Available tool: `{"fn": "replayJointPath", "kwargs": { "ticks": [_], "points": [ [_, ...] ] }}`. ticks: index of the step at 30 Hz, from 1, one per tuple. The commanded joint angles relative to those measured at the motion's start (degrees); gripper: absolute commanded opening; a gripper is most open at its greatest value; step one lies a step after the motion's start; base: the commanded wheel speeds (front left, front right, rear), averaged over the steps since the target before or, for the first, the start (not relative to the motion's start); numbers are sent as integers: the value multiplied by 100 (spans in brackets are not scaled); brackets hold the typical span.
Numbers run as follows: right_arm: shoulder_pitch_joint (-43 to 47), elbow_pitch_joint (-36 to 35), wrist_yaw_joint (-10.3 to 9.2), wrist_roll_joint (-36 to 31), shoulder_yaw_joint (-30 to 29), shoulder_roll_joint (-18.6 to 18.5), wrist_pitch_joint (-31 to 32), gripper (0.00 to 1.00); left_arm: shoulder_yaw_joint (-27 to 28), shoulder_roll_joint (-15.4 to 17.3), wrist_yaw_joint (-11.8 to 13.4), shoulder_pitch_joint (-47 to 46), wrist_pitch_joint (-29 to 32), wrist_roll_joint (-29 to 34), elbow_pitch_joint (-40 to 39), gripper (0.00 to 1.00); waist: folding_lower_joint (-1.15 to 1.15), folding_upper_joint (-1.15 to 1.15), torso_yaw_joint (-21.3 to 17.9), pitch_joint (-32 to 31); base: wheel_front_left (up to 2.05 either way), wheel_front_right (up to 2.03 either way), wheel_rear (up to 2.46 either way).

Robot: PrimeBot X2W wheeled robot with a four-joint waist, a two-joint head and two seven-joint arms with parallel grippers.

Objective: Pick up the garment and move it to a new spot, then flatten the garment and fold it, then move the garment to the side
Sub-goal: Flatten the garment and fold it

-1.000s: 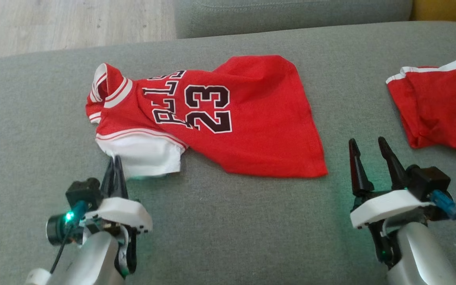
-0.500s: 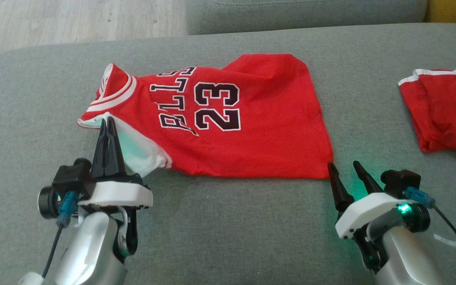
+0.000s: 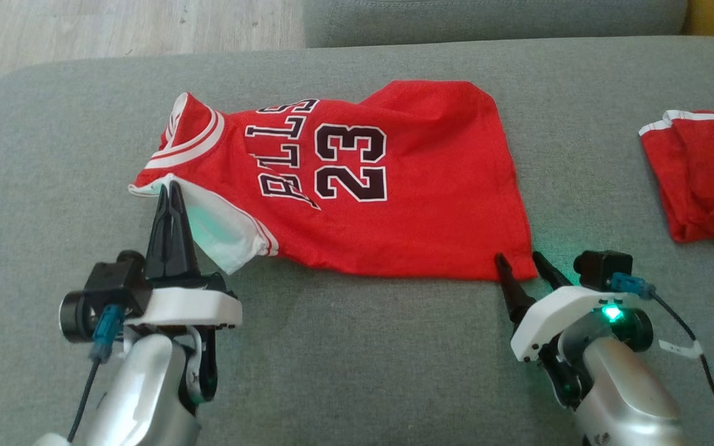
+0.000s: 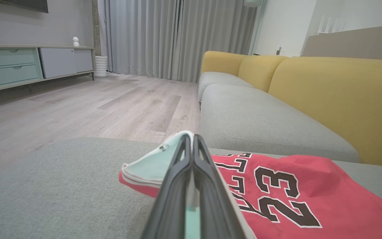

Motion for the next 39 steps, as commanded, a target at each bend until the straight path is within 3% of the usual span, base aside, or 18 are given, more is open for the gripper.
{"fn": "replayJointPath", "kwargs": {
  "ticks": [1, 2, 3, 12, 20, 32, 39],
  "points": [
    [-28, 74, -4, 28, 183, 37, 92, 88, 248, 67, -28, -167, -54, 63, -220, 0, 0, 0, -4, -2, 0, 0, 0],
    [-63, 141, -4, 12, 215, 37, 76, 37, 258, 63, -29, -163, -54, 70, -227, 0, 0, 0, -8, -4, 0, 0, 0],
    [-91, 181, -4, 19, 270, 37, 43, 0, 269, 61, -30, -159, -54, 77, -234, 0, 0, 0, -14, -9, 0, 0, 0],
    [-307, 198, -4, 39, 546, 37, -496, 0, 416, 48, -91, -56, -54, 48, -281, 0, 0, 0, -201, -185, 0, 0, 0],
    [-595, -398, -4, -159, 424, -40, -930, 0, 554, 122, -99, -64, -54, 117, -542, 0, 0, 0, -420, -358, 0, 0, 0],
    [-788, -2450, -4, -243, 266, -769, -611, 0, 784, 212, -324, -342, 9, -174, -1533, 0, 0, 0, -571, -746, 0, 0, 0],
    [-855, -4053, -4, -338, 22, -1154, -50, 0, 1004, 444, -247, -787, 235, -202, -2872, 0, 0, 0, -658, -936, 0, 0, 0]
  ]
}}
